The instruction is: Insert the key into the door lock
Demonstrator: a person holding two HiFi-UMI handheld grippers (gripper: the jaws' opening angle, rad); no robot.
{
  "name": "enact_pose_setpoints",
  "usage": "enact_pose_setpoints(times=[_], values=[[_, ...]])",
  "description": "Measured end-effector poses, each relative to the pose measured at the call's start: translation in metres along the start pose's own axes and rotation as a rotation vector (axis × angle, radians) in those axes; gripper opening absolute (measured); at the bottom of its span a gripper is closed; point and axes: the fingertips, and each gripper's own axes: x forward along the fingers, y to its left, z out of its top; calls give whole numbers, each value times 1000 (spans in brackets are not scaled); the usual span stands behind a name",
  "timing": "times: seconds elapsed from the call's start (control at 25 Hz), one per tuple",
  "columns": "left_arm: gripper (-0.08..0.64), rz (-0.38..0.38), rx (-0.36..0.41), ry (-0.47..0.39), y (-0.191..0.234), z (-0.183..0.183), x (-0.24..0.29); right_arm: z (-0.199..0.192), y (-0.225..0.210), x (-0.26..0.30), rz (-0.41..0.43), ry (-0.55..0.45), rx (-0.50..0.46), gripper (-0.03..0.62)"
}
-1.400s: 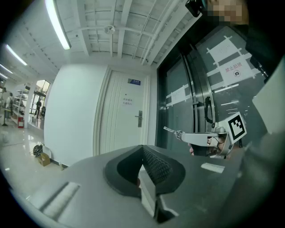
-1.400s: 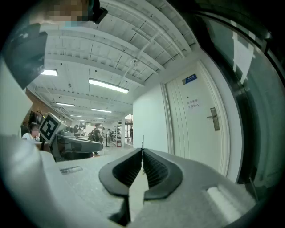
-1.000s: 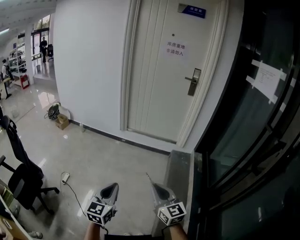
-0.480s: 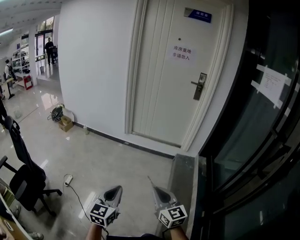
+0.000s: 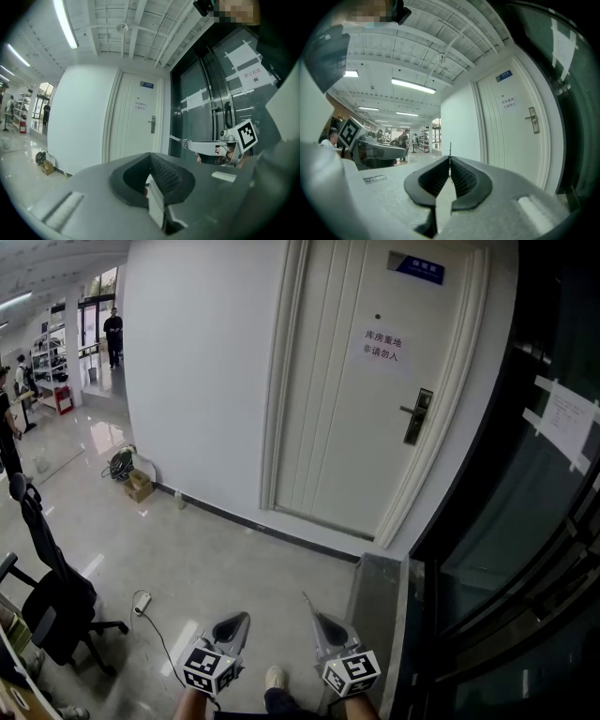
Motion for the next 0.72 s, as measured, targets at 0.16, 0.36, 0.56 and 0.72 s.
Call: enact_pose_setpoints(times=[0.16,0.36,0.56,0.72], values=[[2,20,-1,-4,25,4,33,2,-22,38,18,-7,-6,11],[2,28,5,-3,54,16,78,9,-55,90,33,-14,-6,11],[2,12,10,3,78,26,131,12,-91,131,23,-8,-9,11],[2,-4,19,8,93,28,169,13,-117,159,8,-21,3,11]])
